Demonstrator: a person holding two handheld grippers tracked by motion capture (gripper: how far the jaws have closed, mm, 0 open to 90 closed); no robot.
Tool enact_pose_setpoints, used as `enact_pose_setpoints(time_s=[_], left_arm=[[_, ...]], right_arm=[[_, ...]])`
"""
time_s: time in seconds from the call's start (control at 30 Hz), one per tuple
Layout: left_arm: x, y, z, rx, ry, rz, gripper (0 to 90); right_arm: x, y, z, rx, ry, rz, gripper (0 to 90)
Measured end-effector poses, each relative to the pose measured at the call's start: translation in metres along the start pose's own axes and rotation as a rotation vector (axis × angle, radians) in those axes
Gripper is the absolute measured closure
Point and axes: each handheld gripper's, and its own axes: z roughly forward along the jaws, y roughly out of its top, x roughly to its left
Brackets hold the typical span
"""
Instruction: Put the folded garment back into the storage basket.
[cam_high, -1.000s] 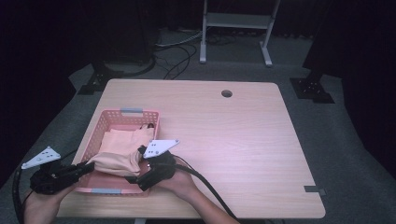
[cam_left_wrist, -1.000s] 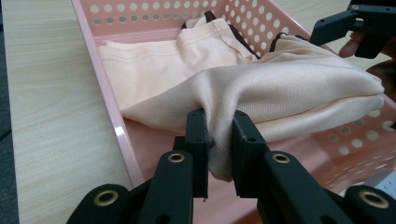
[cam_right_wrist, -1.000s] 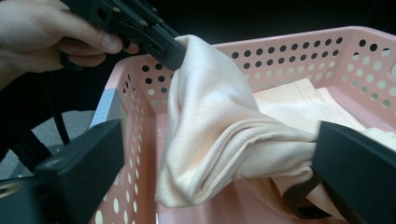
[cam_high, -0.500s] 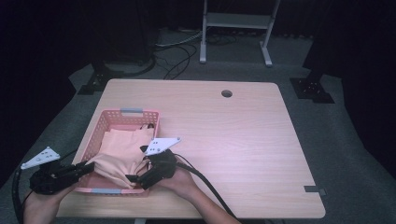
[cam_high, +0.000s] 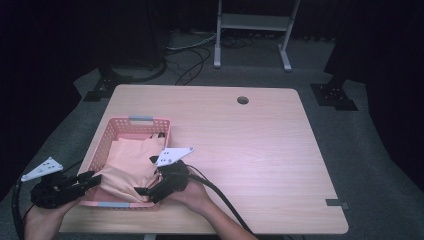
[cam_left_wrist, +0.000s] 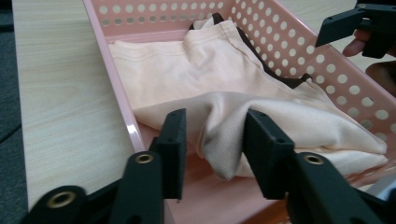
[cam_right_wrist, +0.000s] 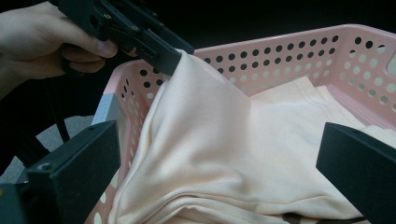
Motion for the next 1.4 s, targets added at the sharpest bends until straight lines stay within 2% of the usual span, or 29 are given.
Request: enact_pose_setpoints(time_s=[0.33,0.43,0.5,0.67,0.73,0.8,0.87,1.1,1.23,1.3,1.4], left_arm=[[0.0,0.001,0.0,-0.03,0.008,0.016,43.7],[-0.002,0.002,0.0,-0.047,0.027,0.025,35.0],[-0.002,0.003,0.001,-0.059,0.032,0.03,24.9],[-0.005,0.003,0.003,-0.086,0.035,0.053,10.8],[-0.006,0.003,0.004,-0.104,0.033,0.066,9.8],[-0.006,0.003,0.005,-0.114,0.052,0.073,1.6],[-0.007,0.003,0.005,-0.143,0.052,0.07,1.6],[-0.017,0.006,0.002,-0.239,0.064,0.099,1.6],[-0.024,0.01,0.002,-0.3,0.046,0.115,1.6],[-0.028,0.012,0.003,-0.317,0.052,0.137,1.6],[-0.034,0.016,0.005,-0.334,0.04,0.142,1.6]], right_arm=[[0.0,0.0,0.001,0.003,0.006,0.001,0.0],[0.0,0.0,0.001,-0.003,0.007,0.004,0.0],[0.0,0.0,0.0,-0.004,0.008,0.004,0.0],[-0.001,0.0,-0.001,0.002,0.008,0.009,0.0],[-0.002,0.0,-0.002,-0.003,0.011,0.013,0.0],[-0.002,0.0,-0.002,-0.004,0.016,0.017,0.0],[-0.002,0.0,-0.003,-0.002,0.017,0.017,0.0],[-0.003,0.001,-0.008,-0.016,0.033,0.028,0.0],[-0.004,0.001,-0.013,-0.033,0.033,0.035,0.0],[-0.004,0.002,-0.017,-0.049,0.034,0.035,0.0],[-0.005,0.003,-0.024,-0.067,0.035,0.04,0.0]])
